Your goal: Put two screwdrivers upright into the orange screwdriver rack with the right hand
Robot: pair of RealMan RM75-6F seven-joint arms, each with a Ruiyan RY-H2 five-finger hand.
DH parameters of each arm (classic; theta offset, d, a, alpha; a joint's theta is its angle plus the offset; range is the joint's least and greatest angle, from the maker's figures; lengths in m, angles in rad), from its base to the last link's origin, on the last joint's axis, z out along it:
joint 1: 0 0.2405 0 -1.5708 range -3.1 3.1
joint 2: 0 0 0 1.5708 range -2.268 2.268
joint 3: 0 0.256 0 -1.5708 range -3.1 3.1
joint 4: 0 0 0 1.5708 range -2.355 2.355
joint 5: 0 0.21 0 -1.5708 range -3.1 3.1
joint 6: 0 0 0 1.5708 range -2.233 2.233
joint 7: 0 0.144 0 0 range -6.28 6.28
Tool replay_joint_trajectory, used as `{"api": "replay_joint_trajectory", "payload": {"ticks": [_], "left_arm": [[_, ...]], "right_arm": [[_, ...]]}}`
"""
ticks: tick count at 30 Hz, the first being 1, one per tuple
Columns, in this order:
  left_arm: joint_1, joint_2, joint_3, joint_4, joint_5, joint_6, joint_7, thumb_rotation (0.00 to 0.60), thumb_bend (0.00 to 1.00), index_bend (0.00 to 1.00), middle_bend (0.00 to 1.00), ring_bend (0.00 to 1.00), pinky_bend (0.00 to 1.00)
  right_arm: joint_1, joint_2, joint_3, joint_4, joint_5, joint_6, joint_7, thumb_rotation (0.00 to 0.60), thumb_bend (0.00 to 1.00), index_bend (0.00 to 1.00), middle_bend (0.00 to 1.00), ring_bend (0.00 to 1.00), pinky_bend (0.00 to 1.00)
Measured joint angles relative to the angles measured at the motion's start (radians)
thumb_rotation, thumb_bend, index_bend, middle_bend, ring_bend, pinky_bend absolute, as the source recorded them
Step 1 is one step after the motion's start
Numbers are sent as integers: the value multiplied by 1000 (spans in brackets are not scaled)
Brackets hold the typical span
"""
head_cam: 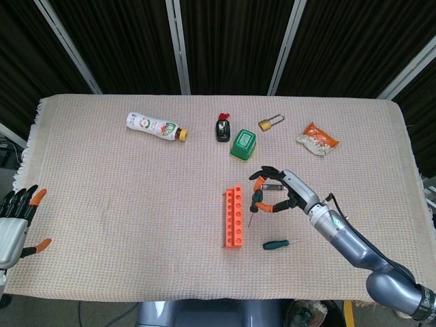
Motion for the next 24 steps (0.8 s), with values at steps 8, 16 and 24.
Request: {"api": "replay_joint_trajectory", "payload": {"ticks": [8,16,24], "left_arm": [[-1,5,0,-3,1,-1,0,600,92,46,0,0,0],[0,11,0,-4,-2,0,-4,600,91,46,0,0,0],[1,10,0,2,-7,-2,-11,600,90,45,0,0,0]], "right_arm": [[-95,-34,29,-27,-249,67,177,600,434,631,253,22,0],[-76,-44,-87,3,-453,261,321,600,443,633,253,22,0],[-5,-48,-220,43,-531,431,326,600,451,635,253,22,0]]}}
